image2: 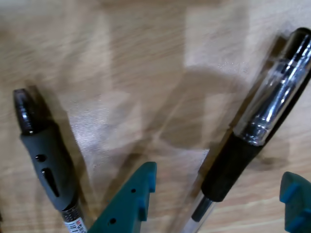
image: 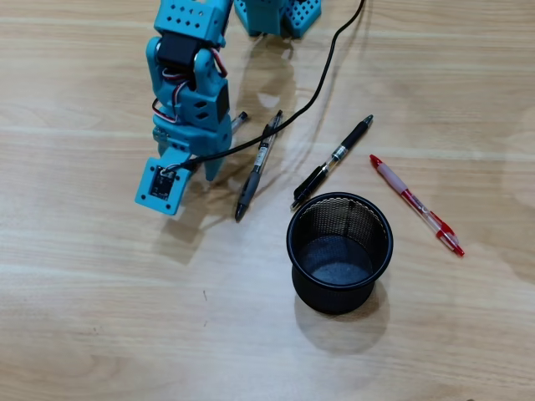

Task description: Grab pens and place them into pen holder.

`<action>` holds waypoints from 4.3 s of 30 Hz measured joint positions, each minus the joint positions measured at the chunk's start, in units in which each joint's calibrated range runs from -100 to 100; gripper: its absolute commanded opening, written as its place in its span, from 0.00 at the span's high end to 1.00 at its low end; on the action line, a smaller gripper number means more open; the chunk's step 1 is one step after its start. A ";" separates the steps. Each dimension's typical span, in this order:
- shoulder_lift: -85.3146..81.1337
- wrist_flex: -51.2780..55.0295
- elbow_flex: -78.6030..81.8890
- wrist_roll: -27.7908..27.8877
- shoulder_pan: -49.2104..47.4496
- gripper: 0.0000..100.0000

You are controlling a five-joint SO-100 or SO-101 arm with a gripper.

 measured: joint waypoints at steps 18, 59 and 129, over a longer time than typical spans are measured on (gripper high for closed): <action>2.21 -0.52 -0.35 -0.05 2.48 0.95; -39.85 -4.32 0.09 0.00 -9.81 0.98; -38.83 6.47 0.98 14.36 -34.40 0.98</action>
